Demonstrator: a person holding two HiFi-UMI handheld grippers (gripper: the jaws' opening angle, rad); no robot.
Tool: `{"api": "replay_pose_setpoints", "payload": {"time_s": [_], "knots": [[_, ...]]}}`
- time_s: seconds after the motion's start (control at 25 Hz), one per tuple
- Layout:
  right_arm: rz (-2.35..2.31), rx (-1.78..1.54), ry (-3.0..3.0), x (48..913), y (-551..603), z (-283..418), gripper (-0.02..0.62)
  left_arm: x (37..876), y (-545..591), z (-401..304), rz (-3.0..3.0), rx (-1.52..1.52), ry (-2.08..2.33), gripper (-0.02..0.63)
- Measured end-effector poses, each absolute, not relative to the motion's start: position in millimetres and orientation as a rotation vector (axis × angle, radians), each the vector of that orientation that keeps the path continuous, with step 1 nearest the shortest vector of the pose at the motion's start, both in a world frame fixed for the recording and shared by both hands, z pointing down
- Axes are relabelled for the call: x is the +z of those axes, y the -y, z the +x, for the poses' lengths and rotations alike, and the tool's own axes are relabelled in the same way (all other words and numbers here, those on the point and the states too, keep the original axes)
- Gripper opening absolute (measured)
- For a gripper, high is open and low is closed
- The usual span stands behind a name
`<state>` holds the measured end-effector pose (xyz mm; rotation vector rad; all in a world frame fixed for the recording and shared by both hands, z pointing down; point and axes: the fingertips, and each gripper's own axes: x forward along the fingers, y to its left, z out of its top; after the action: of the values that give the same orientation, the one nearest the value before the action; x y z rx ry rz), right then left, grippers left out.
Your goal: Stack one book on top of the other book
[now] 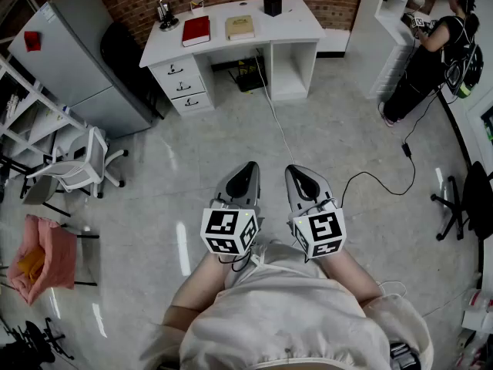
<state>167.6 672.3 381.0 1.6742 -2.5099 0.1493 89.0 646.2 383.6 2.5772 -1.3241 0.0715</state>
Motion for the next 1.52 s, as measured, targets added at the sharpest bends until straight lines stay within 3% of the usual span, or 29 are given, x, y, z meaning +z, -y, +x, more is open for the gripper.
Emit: {"api": "replay_pose_setpoints", "payload": {"time_s": [0.88, 1.52], "knots": [[1.739, 0.327, 2.452, 409.5, -666.9, 195.2, 0.028, 410.8, -642.0, 92.5, 2.472, 0.080, 1.332, 0.021], [1.842, 0.390, 2.340, 417.9, -524.5, 187.6, 0.028, 414.5, -485.2, 84.4, 2.563, 0.106, 1.223, 0.021]]}}
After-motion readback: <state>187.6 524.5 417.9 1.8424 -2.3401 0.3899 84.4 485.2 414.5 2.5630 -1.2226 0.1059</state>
